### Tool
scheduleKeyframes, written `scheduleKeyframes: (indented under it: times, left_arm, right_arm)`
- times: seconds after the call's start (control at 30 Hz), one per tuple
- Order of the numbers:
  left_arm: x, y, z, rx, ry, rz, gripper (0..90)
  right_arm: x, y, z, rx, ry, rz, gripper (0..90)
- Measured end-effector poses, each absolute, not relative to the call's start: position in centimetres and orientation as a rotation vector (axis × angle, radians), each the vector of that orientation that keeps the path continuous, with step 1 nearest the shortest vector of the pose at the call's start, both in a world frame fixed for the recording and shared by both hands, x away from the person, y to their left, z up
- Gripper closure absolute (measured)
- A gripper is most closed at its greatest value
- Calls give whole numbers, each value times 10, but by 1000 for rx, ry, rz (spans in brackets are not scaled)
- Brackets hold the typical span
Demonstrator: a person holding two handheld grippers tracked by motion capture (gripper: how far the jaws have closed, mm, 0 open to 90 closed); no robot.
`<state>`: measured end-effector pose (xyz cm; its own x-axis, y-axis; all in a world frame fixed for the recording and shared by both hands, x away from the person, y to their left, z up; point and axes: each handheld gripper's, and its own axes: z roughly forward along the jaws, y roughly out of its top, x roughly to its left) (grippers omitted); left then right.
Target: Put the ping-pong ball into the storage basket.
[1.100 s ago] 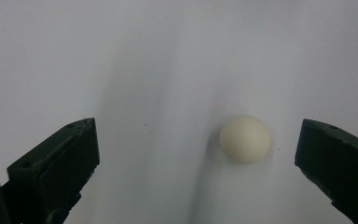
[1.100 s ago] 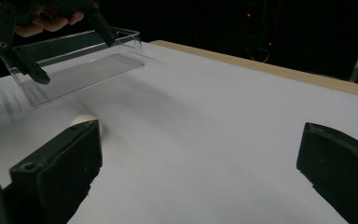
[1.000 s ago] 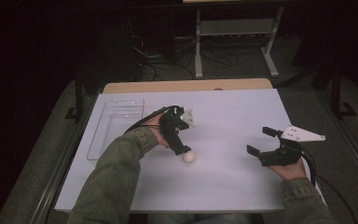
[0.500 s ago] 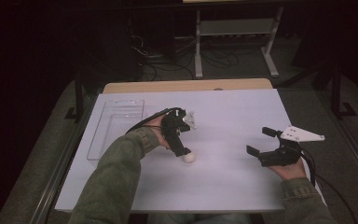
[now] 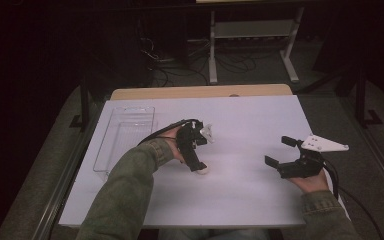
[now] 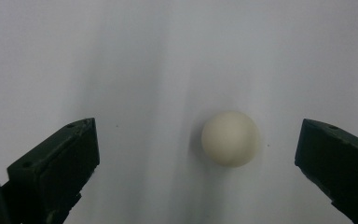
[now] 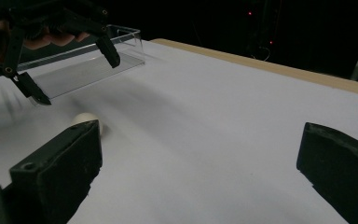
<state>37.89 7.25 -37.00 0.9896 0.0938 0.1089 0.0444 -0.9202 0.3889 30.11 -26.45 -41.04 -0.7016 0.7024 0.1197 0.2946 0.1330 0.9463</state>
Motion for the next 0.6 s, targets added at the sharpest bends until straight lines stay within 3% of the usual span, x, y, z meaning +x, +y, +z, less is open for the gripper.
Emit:
scheduleKeyframes:
  times: [0.6]
  left_arm:
    - [376,64,-385,2805,62,135,0]
  right_arm:
    - [300,-265,-410,956,2060,1597,0]
